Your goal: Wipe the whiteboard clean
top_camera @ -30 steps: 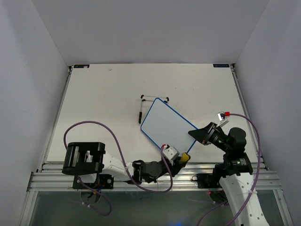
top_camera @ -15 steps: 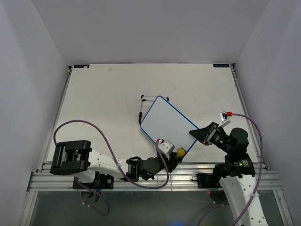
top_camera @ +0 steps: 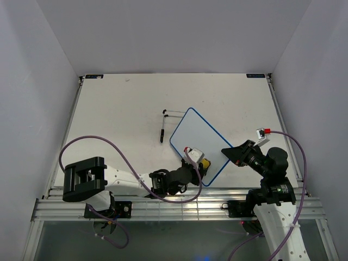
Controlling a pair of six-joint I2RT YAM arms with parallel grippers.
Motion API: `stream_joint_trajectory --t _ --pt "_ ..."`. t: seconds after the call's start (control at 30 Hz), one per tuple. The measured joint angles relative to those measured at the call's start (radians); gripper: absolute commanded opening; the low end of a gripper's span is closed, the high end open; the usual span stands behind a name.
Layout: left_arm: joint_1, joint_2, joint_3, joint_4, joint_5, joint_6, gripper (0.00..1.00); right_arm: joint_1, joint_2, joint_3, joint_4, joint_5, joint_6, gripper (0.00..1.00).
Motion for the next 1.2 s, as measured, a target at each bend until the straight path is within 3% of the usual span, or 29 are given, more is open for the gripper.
stream_joint_trajectory --t 0.47,0.8,1.07,1.2 --pt "-0.075 0.121 0.155 -0.042 -0.037 0.093 0.0 -0.006 0.001 0.0 -0.031 0.034 -0.054 0.08" --pt "-0.079 0.118 0.164 -0.032 0.004 0.135 0.0 -0.006 0.001 0.0 -0.027 0.031 -0.061 0.08" --pt "-0.077 -0.045 0.055 -0.023 0.011 0.144 0.0 0.003 0.0 0.0 -0.029 -0.042 0.005 0.08" --pt "-0.002 -0.183 -0.01 -0.039 -0.027 0.093 0.0 0.01 -0.01 0.002 -0.044 -0.053 0.017 0.08"
